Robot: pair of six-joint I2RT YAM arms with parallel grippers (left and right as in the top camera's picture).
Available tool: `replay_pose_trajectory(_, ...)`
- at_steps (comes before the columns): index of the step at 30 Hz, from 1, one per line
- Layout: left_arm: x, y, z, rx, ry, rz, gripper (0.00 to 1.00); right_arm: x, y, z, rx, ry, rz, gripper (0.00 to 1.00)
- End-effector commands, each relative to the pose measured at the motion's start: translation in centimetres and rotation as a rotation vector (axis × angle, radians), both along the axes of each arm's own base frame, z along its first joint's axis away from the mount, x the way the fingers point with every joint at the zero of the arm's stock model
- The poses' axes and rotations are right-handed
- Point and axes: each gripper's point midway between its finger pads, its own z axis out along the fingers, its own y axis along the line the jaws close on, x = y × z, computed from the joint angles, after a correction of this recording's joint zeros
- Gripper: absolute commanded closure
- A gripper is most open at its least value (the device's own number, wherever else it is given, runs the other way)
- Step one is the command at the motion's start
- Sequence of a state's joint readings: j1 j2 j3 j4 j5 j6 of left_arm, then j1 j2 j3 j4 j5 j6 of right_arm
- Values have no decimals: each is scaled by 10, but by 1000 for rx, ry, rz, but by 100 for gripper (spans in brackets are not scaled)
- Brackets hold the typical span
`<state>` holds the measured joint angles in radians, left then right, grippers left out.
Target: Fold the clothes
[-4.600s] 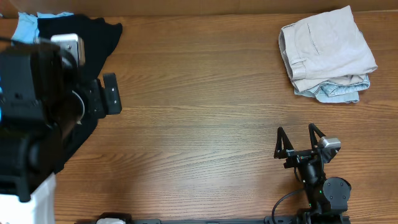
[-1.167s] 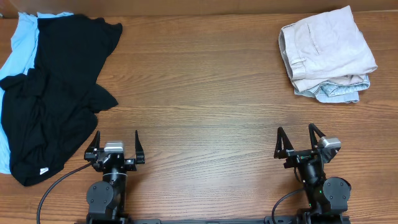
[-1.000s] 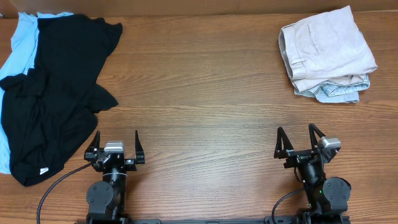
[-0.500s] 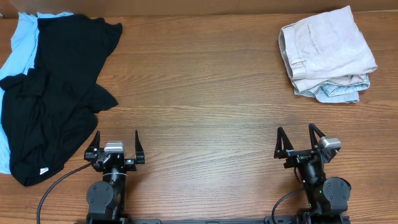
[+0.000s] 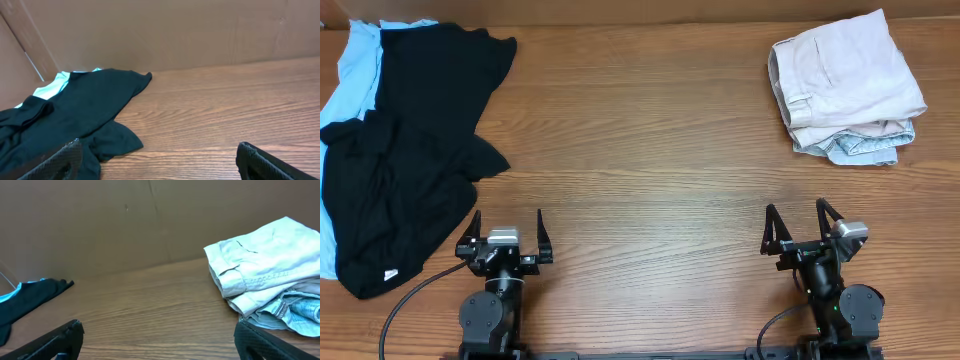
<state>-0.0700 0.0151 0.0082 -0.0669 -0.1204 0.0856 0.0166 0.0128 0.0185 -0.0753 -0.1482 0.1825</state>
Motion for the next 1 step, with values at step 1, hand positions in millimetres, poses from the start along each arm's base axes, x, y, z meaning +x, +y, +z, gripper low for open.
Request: replay_pose_trajectory(1, 0, 0, 1, 19, -7, -2, 0, 0, -2, -2, 1, -2, -11, 0)
